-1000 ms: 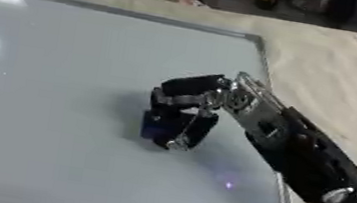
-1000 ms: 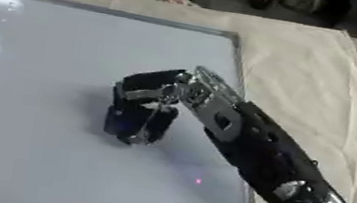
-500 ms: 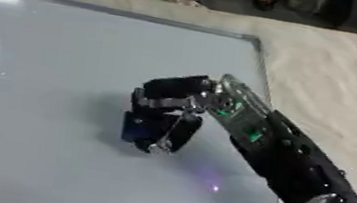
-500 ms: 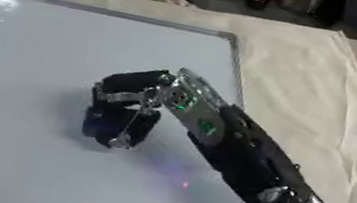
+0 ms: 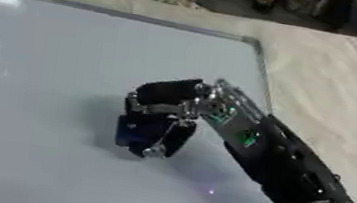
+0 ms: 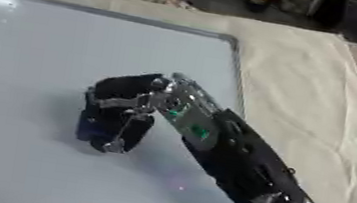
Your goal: Wipe the whiteboard clean with a brush.
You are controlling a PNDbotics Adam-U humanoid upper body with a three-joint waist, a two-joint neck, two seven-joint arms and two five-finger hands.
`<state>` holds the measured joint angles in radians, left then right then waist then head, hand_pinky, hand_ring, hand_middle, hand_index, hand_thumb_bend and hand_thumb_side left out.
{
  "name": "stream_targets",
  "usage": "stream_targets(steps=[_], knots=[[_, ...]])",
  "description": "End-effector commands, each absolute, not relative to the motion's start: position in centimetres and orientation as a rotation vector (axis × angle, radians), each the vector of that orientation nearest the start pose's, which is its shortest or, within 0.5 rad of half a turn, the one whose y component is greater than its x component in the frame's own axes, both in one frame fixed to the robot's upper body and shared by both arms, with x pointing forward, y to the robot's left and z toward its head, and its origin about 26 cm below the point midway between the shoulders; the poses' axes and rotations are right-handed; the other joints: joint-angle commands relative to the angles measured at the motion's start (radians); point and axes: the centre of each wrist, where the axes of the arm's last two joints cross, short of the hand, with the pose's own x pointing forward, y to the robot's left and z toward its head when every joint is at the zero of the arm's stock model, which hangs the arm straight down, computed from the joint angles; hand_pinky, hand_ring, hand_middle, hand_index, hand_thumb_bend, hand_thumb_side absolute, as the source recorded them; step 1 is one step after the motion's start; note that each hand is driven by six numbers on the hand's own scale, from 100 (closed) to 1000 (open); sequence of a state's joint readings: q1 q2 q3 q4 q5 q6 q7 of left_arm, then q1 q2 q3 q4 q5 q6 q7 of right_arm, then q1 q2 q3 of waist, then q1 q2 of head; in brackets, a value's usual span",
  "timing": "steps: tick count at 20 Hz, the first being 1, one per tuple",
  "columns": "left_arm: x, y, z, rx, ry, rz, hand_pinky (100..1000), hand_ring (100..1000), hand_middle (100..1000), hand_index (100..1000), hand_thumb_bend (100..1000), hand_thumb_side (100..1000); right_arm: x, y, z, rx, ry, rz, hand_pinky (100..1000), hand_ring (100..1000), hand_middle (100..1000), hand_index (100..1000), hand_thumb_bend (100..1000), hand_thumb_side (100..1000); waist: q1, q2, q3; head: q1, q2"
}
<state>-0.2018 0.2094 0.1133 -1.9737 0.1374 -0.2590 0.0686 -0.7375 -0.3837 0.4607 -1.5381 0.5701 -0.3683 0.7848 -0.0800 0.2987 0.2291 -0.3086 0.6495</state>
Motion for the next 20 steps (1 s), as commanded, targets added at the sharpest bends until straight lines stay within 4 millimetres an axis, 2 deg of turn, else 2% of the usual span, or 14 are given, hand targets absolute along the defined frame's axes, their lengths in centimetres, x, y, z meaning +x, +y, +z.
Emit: stream_targets(steps=[1, 2, 3, 4, 6, 9, 12, 16, 20], knots=[[29.1, 28.2, 17.2, 0.070, -2.463, -0.019, 381, 420, 438, 491, 100, 911, 38.2, -14.3, 19.6, 0.277, 2.003, -2.817, 472, 404, 223, 445, 100, 315, 0.004, -0.022, -0.001, 0.004, 0.002], [29.1, 28.2, 17.2, 0.069, -2.462, -0.019, 381, 420, 438, 491, 100, 911, 38.2, -14.1, 19.5, 0.276, 1.994, -2.821, 480, 418, 237, 471, 100, 387, 0.004, -0.023, -0.001, 0.004, 0.004], [29.2, 28.2, 17.2, 0.069, -2.462, -0.019, 381, 420, 438, 491, 100, 911, 38.2, -14.1, 19.5, 0.277, 1.985, -2.824, 483, 422, 243, 478, 108, 404, 0.003, -0.023, -0.001, 0.003, 0.006], [29.2, 28.2, 17.3, 0.069, -2.462, -0.019, 382, 420, 438, 491, 100, 911, 38.2, -14.1, 19.4, 0.280, 1.977, -2.827, 496, 446, 273, 504, 213, 502, 0.003, -0.024, -0.002, 0.002, 0.010], [29.2, 28.2, 17.2, 0.069, -2.460, -0.017, 382, 420, 438, 491, 100, 912, 38.2, -14.2, 19.5, 0.291, 1.968, -2.825, 508, 467, 297, 519, 252, 547, 0.001, -0.026, -0.003, -0.001, 0.021], [29.2, 28.2, 17.2, 0.068, -2.460, -0.017, 382, 420, 438, 492, 100, 911, 38.3, -14.3, 19.6, 0.306, 1.966, -2.817, 519, 487, 319, 540, 297, 584, 0.002, -0.028, -0.005, -0.003, 0.047], [29.1, 28.3, 17.2, 0.070, -2.460, -0.015, 381, 420, 437, 491, 100, 910, 38.3, -14.4, 19.6, 0.309, 1.961, -2.811, 541, 525, 355, 588, 378, 636, 0.004, -0.028, -0.005, -0.004, 0.061], [29.1, 28.3, 17.2, 0.071, -2.460, -0.014, 381, 419, 437, 491, 100, 910, 38.3, -14.7, 20.0, 0.329, 1.976, -2.792, 561, 564, 392, 637, 432, 659, 0.007, -0.028, -0.003, 0.001, 0.061], [29.1, 28.3, 17.1, 0.071, -2.458, -0.014, 380, 419, 437, 490, 100, 910, 38.3, -15.1, 20.4, 0.357, 1.997, -2.768, 568, 578, 412, 649, 443, 666, 0.008, -0.028, -0.001, 0.002, 0.056]])
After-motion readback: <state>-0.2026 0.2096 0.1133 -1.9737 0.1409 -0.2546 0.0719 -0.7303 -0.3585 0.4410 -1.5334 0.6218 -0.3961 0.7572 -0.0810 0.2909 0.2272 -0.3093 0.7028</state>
